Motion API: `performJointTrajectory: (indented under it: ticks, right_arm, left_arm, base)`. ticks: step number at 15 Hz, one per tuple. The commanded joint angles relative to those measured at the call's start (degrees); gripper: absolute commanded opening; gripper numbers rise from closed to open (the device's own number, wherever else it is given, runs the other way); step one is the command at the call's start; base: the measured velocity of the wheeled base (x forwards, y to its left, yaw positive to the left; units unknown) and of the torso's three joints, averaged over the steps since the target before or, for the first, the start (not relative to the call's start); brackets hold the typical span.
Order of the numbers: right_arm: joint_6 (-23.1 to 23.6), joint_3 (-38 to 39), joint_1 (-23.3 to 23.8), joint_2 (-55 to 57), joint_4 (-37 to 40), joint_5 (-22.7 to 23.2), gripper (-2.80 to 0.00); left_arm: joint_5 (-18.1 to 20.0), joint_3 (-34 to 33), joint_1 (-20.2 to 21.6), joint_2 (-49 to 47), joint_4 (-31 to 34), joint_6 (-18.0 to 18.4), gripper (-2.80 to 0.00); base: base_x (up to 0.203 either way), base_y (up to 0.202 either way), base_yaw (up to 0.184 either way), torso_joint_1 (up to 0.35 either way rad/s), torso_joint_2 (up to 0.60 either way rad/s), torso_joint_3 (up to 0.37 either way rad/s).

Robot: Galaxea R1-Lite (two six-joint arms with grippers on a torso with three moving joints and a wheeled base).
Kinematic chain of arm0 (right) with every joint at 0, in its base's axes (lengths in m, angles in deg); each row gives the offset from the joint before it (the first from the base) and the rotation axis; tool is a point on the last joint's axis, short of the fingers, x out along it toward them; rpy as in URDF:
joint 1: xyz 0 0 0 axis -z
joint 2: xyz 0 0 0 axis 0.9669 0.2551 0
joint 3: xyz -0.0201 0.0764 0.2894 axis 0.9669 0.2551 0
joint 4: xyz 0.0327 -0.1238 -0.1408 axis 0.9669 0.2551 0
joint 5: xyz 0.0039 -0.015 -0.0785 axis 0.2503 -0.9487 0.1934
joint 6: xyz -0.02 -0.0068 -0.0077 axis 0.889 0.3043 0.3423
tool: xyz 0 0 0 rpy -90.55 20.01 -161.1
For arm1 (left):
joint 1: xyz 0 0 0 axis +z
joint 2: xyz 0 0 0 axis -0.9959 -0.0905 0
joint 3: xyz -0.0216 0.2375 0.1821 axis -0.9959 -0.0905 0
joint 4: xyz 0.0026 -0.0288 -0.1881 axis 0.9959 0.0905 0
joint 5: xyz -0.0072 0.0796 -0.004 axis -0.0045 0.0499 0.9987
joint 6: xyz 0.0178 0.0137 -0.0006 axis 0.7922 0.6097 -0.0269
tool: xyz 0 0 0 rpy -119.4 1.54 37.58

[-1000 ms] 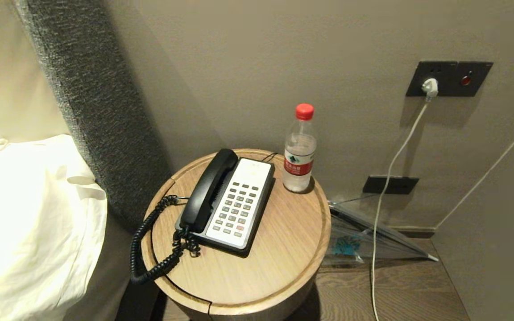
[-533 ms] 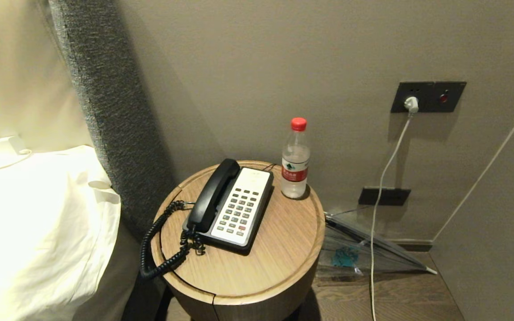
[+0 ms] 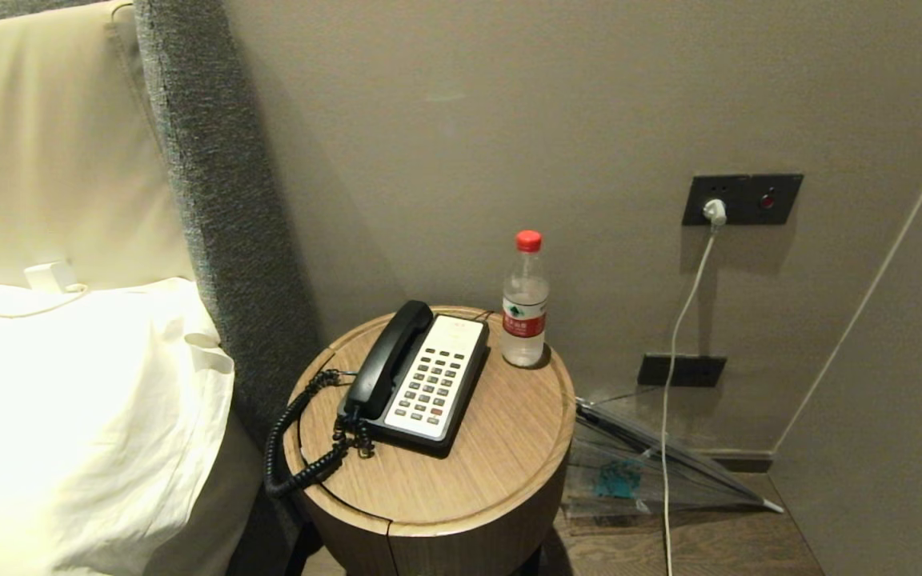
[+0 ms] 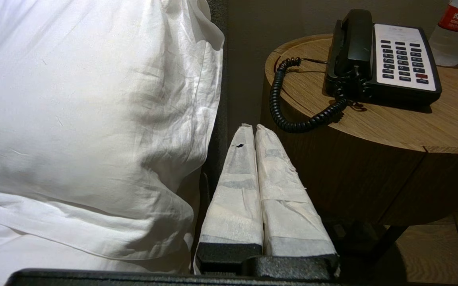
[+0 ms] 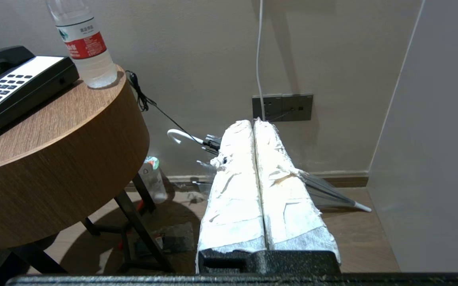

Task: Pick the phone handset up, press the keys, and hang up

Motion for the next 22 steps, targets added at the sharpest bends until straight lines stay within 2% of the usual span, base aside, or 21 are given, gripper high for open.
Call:
performJointTrajectory:
  ticks: [1, 6, 8, 11, 22]
  right_arm:
    - [-0.02, 0.01, 0.0, 0.11, -0.06, 0.0, -2.8]
    - [-0.02, 0.01, 0.0, 0.11, -0.06, 0.0, -2.8]
    - [3.61, 0.16, 0.0, 0.05, 1.02, 0.39, -2.8]
    - [6.66, 0.19, 0.0, 0.02, 2.23, 0.96, -2.8]
    - [6.75, 0.19, 0.0, 0.02, 2.14, 0.96, -2.8]
  left_arm:
    - [0.02, 0.0, -0.09, 0.02, 0.04, -0.02, -2.8]
    - [0.02, 0.0, -0.09, 0.02, 0.04, -0.02, -2.8]
    - [0.02, 0.0, -0.09, 0.02, 0.04, -0.02, -2.8]
    - [0.02, 0.0, -0.09, 0.02, 0.04, 0.06, -2.8]
    - [0.02, 0.0, -0.09, 0.02, 0.04, 0.06, -2.8]
  base:
    - [0.0, 0.0, 0.0, 0.002, 0.0, 0.027]
    - [0.0, 0.0, 0.0, 0.0, 0.0, 0.0]
    - [0.0, 0.0, 0.0, 0.0, 0.0, 0.0]
    - [0.0, 0.0, 0.0, 0.0, 0.0, 0.0]
    - [0.0, 0.0, 0.0, 0.0, 0.0, 0.0]
